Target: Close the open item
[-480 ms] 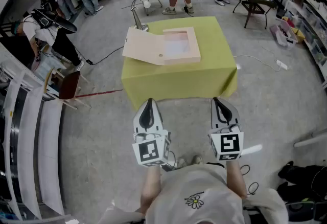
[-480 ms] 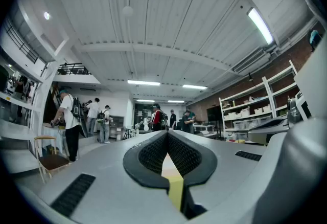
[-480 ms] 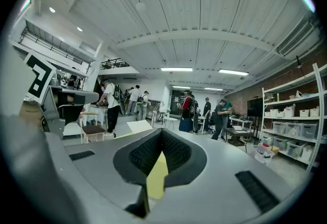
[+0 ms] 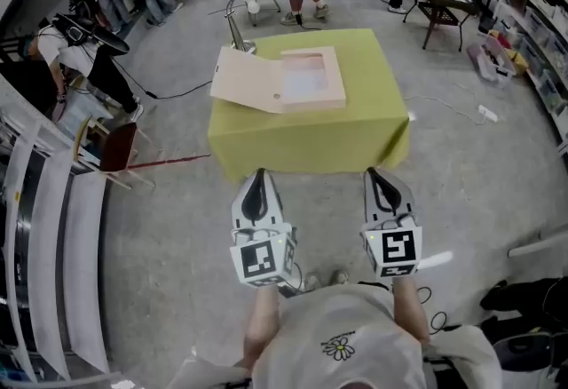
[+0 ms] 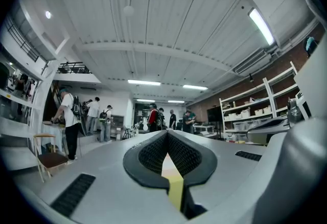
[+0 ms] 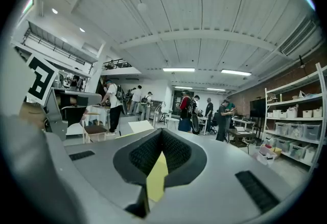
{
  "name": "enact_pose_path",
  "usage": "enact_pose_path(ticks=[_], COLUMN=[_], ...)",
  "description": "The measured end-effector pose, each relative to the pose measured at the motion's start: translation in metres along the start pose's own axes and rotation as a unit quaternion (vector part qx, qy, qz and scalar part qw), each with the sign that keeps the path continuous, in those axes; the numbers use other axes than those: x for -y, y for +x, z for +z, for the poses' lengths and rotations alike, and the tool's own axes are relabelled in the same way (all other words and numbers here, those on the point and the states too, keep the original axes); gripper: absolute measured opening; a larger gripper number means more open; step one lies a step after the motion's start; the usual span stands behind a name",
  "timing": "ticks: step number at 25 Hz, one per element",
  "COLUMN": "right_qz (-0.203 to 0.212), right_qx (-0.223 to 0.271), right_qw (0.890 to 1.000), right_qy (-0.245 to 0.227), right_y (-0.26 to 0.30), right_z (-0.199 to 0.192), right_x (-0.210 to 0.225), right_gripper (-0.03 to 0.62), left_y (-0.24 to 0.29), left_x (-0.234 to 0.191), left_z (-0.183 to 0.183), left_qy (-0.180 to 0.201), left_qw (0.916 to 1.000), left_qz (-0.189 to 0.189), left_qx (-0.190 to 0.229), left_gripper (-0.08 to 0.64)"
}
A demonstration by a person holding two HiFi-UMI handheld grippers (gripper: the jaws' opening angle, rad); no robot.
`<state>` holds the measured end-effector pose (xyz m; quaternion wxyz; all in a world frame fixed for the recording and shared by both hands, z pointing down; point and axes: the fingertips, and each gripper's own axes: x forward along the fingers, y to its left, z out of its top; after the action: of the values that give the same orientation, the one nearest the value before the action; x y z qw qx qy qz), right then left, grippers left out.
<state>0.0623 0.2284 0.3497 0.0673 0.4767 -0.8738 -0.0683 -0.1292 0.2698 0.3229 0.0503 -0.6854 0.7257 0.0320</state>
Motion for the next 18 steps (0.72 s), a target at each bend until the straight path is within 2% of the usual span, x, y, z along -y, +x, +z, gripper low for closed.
enact_pose_path(ticks=[5, 13, 18], right_qz=[0.002, 0.011, 0.032], right_qx=[0.012, 0.015, 0.006], right_qw=[1.000, 1.000, 0.999], right_qy=[0.021, 0.023, 0.029], right_y=[0.001, -0.008, -0.006], right_z=[-0.004, -0.021, -0.034], right_x=[0.011, 0.038, 0.045], right_gripper=[0.012, 0.012, 0.012], left_y=[0.006, 0.011, 0.016], left_x=[0.005, 0.023, 0.023], left_z=[-0.009, -0.014, -0.023], left_qy=[-0.004, 0.003, -0.018], left_qw=[1.0000, 0.9998, 0.9989], left_qz=[0.005, 0.022, 0.043], left_qx=[-0.007, -0.001, -0.005], left_gripper=[0.014, 0.014, 0.014])
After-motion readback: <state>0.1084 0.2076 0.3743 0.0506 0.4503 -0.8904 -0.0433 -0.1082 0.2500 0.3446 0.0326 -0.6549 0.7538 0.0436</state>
